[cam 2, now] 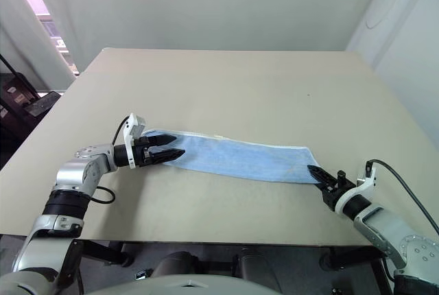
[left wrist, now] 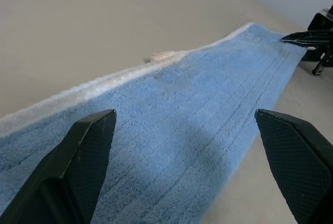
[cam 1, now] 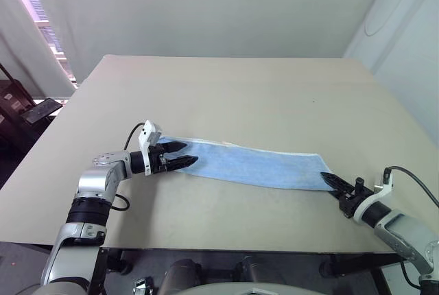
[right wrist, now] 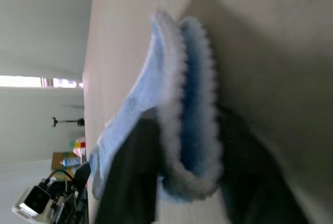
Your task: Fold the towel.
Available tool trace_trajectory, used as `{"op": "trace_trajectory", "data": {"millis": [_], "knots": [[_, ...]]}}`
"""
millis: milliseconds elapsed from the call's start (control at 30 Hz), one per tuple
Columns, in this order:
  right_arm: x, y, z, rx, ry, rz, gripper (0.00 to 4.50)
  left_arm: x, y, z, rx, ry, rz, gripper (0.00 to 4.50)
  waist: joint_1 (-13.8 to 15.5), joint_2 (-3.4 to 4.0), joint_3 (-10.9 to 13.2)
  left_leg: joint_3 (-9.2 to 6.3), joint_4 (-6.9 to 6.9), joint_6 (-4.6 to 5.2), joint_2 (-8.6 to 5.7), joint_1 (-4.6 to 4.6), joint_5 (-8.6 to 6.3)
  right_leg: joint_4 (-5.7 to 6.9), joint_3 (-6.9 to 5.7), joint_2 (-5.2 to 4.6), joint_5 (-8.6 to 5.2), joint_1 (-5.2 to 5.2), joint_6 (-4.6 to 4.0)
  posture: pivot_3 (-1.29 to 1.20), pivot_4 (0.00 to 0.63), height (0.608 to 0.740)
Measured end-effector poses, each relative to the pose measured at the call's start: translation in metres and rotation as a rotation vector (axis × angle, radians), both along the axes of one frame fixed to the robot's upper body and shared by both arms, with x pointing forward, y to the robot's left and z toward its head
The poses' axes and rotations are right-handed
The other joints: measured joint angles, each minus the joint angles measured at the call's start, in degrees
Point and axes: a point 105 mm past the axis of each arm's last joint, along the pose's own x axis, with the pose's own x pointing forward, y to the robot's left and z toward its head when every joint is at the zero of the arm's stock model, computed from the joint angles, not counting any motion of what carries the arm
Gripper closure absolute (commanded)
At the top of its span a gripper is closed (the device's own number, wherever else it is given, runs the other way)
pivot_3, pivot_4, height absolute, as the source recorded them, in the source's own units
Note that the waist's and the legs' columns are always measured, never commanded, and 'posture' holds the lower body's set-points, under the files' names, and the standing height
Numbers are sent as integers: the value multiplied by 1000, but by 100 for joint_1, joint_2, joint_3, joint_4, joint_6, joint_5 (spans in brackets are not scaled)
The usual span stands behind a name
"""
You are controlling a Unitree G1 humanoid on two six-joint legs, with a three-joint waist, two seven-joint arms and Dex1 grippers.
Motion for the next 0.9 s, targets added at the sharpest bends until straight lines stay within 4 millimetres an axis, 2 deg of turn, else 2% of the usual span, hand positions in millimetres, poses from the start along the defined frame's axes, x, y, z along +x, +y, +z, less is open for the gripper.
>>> {"op": "trace_trajectory", "data": {"millis": [67, 367, 433, 500, 600, 700, 767, 900], "knots": [[0, 0, 3, 15, -16, -2, 4482, 0, 1, 0, 3, 0, 2, 0, -7, -3, -2, 0, 1, 0, 0, 1, 0, -1, 0, 0, 1, 3, 3, 0, 0, 724], [0, 3, 8, -12, -42, 47, 4482, 1, 4, 0, 12, 0, 17, 0, -3, 3, 0, 2, 2, 1, 0, -1, 0, -4, 1, -2, 7, 0, 6, 0, 0, 724], [3, 7, 20, -39, -85, 82, 4482, 1, 8, 2, 9, 6, 26, 0, -14, 18, 6, 3, 2, 1, 0, -3, 0, -3, 2, -2, 7, -4, 7, 0, 0, 724], [9, 14, 40, -78, -156, 131, 4482, 2, 11, 4, 7, 1, 35, 0, -20, 30, 6, 3, 2, 1, 0, -3, 0, -3, 2, -2, 6, -4, 9, 0, 0, 724], [18, 34, 81, -145, -296, 241, 4482, 4, 20, 9, 16, -11, 62, 0, -8, 30, 6, 2, 1, 1, 0, -2, 0, -2, 1, 0, 5, -4, 11, 0, 0, 724], [27, 72, 105, -198, -392, 405, 4482, 11, 27, 17, 23, -30, 86, 0, -8, 27, 4, 2, 2, 1, 0, -2, 0, -1, 2, 0, 6, -4, 10, 0, 0, 724], [28, 91, 106, -228, -407, 487, 4482, 13, 27, 20, 25, -49, 85, 0, 13, 26, 3, 3, 2, 4, 0, -5, -2, -5, 1, -2, 10, -3, 3, 0, 0, 724], [31, 118, 86, -327, -360, 617, 4482, 13, 30, 17, 29, -40, 98, 0, 20, 25, 4, 6, 3, 15, -2, -21, -8, -11, 1, -6, 16, -14, -6, 0, 0, 724]]}}
